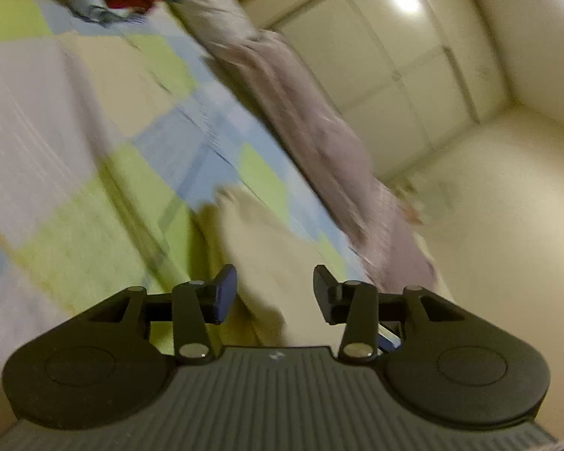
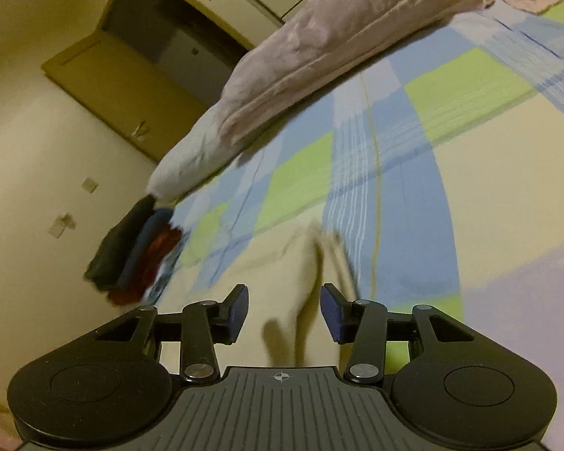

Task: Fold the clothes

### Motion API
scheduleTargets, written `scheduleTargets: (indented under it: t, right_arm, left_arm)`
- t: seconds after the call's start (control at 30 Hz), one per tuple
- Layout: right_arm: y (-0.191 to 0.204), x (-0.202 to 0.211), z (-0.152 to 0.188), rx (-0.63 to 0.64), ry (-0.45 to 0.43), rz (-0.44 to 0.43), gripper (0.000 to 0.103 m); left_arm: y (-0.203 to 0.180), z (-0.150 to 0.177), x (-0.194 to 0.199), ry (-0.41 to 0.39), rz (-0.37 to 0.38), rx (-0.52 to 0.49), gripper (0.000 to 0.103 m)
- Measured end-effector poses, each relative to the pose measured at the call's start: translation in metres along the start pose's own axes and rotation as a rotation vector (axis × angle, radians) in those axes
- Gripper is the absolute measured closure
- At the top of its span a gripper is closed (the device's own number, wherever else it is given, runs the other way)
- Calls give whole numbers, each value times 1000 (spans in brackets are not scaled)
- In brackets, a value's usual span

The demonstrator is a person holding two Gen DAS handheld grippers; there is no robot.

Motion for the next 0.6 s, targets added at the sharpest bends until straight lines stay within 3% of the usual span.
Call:
scheduleTargets:
  t: [0.23, 0.33, 0.4, 0.43, 0.53, 0.6]
  right_arm:
    - [12, 7, 27, 80, 38, 36, 57]
    - [11, -5, 24, 105, 59, 52, 57]
    - [8, -12, 21, 103, 69, 59, 57]
    - [6, -15, 19, 99, 74, 61, 57]
    - [1, -20, 17, 100, 94, 88, 57]
    - [-3, -23, 18, 96, 107, 96, 57]
  left_arm:
    - [-23, 15, -19, 96, 21, -335, 60]
    - [-25, 17, -36, 176, 37, -418, 56]
    - [-25, 16, -40, 207, 58, -409, 56]
    - [-27, 15, -37, 206, 84, -410, 58]
    - [-40, 24, -18, 218, 141, -517, 75]
    - [-46, 32, -6, 239, 159, -584, 78]
Point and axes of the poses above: each gripper's, at about its wrist camera, not at the fingertips, and x roughly against the way its jaws point, y to its left, z to its underside, the point moved 3 cm from there along -x, roughly the way its jaws point
